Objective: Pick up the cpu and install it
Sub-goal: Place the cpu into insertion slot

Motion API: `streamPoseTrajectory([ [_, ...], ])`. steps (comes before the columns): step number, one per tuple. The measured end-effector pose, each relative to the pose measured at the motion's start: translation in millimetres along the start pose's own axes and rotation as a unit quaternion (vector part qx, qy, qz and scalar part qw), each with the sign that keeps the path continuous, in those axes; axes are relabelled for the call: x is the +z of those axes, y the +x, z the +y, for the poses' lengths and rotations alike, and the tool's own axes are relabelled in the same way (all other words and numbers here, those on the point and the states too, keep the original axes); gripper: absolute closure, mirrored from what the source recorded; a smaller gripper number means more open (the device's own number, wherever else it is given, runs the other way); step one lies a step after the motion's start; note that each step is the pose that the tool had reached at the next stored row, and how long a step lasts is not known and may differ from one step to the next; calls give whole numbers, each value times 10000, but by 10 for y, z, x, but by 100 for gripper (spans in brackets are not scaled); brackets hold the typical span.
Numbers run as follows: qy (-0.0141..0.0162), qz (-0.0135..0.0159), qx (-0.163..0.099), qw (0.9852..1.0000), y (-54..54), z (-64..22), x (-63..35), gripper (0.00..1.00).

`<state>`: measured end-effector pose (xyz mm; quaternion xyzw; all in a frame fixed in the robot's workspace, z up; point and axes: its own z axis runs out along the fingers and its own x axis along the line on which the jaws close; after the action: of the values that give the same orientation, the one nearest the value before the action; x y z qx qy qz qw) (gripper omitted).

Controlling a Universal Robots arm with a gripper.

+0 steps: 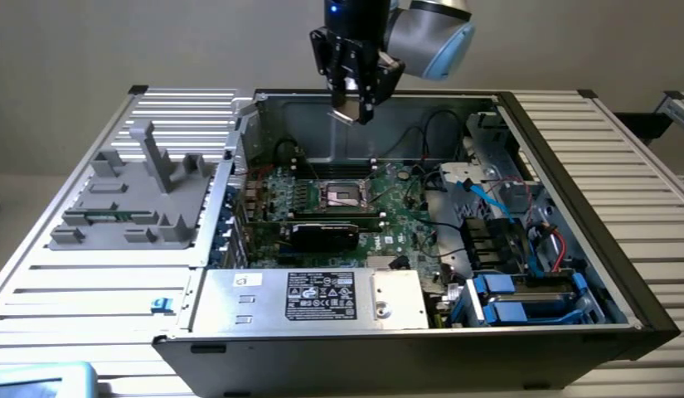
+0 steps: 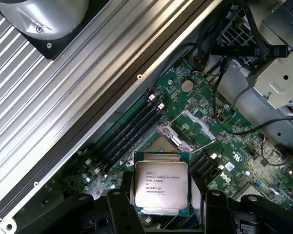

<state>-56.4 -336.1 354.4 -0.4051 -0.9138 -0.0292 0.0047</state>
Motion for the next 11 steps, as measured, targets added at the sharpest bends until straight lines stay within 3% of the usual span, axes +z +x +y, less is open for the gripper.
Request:
streamPoseTrajectory([
  [6,3,-36,387,9992,0,0,3,46],
  [11,-6,-56,740,9972,0,0,7,46],
])
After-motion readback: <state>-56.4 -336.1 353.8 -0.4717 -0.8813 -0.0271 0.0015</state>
